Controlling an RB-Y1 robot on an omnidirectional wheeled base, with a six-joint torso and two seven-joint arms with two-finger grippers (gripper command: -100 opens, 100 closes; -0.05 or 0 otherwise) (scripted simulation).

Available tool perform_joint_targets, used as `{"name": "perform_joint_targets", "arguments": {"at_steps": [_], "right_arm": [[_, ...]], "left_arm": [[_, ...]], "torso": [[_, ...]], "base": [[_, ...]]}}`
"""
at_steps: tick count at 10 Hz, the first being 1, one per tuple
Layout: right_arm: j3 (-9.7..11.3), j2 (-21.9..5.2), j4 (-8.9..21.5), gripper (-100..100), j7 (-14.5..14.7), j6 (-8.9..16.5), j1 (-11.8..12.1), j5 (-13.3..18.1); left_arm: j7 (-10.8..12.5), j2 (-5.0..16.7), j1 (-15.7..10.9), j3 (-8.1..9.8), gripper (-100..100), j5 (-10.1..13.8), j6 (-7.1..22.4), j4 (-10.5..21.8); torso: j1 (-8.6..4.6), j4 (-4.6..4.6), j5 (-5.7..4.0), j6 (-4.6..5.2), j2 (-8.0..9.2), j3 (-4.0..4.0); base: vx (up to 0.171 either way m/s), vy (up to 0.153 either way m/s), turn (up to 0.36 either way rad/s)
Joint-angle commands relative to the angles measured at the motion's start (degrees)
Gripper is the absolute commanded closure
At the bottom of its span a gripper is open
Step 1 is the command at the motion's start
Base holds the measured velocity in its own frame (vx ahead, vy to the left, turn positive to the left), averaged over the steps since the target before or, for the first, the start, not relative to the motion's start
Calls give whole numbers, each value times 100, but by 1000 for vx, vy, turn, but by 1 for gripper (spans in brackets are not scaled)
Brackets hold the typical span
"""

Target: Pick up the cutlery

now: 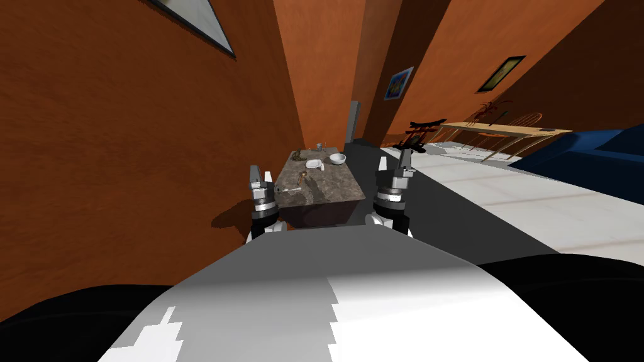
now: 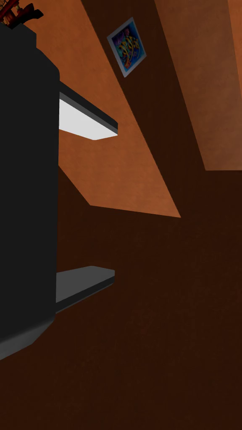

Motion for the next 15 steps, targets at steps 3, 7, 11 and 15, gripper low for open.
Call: {"name": "perform_joint_targets", "arguments": {"at_steps": [3,7,11,15], "right_arm": [[0,0,0,0,0,0,-1,0],[0,0,0,0,0,0,-1,0],[0,0,0,0,0,0,0,0],[0,0,0,0,0,0,0,0]], "left_arm": [[-110,406,-131,259,-100,67,489,113],[-247,696,-308,580,-100,151,1115,279],[-359,863,-467,840,-100,220,1620,431],[-482,1009,-659,1123,-100,296,2211,614]], "torso": [[-3,4,0,0,19,11],[-7,5,-2,0,21,13],[-4,4,-1,0,16,10],[-4,4,-1,-1,17,10]], "base": [[-58,-12,-38],[-62,-21,-43],[-45,-14,-36],[-48,-14,-44]]}}
